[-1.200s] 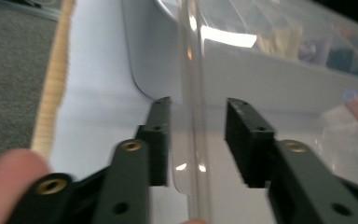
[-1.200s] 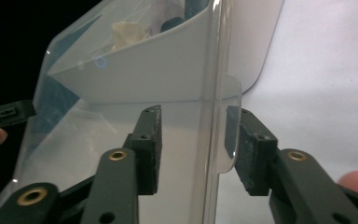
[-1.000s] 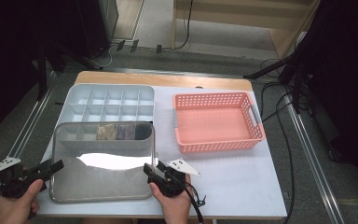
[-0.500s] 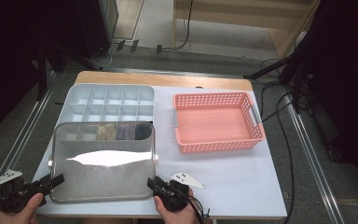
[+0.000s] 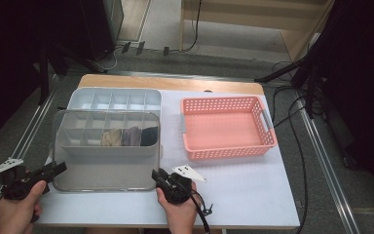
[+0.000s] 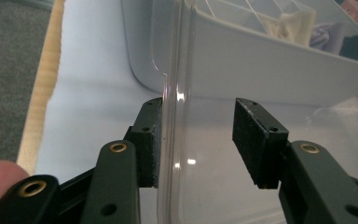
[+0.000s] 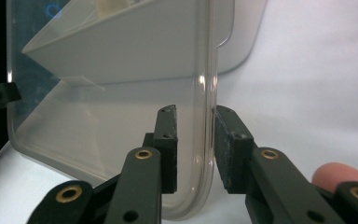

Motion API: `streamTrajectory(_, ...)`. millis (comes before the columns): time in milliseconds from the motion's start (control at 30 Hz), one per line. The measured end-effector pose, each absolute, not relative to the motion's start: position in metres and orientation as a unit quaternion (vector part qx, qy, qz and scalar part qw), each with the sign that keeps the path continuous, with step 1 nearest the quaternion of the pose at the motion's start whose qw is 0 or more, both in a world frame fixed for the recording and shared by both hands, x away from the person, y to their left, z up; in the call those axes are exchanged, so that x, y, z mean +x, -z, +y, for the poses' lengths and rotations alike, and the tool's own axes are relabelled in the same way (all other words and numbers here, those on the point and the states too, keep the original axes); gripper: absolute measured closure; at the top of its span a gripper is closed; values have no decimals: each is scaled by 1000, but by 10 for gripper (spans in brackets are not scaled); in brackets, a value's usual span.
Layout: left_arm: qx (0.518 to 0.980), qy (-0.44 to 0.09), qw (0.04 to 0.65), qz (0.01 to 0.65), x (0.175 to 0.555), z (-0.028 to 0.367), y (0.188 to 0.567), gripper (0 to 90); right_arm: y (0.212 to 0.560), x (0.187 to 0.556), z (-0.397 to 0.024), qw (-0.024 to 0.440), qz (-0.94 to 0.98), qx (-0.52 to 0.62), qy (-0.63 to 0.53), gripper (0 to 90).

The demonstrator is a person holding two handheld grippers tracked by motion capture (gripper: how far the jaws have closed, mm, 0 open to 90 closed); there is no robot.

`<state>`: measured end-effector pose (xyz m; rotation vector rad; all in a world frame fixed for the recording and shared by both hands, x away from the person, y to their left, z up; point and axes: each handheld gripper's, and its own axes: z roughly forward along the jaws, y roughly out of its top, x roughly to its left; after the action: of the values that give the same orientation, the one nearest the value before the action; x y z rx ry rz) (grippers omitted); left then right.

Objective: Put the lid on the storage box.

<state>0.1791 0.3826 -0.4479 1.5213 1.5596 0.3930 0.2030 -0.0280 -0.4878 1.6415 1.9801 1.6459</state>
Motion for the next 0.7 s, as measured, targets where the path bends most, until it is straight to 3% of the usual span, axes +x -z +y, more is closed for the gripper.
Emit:
streamTrajectory(133, 618, -170, 452, 620, 171, 381, 455, 522, 492, 200, -28, 56, 656, 520, -544, 710)
streamTrajectory(400, 647, -134, 421, 621, 155, 378, 469, 445, 497, 184, -25, 49, 691, 522, -498, 670)
streamTrajectory(700, 630, -134, 426, 635, 155, 376, 465, 480, 498, 186, -30, 6, 667, 549, -504, 718)
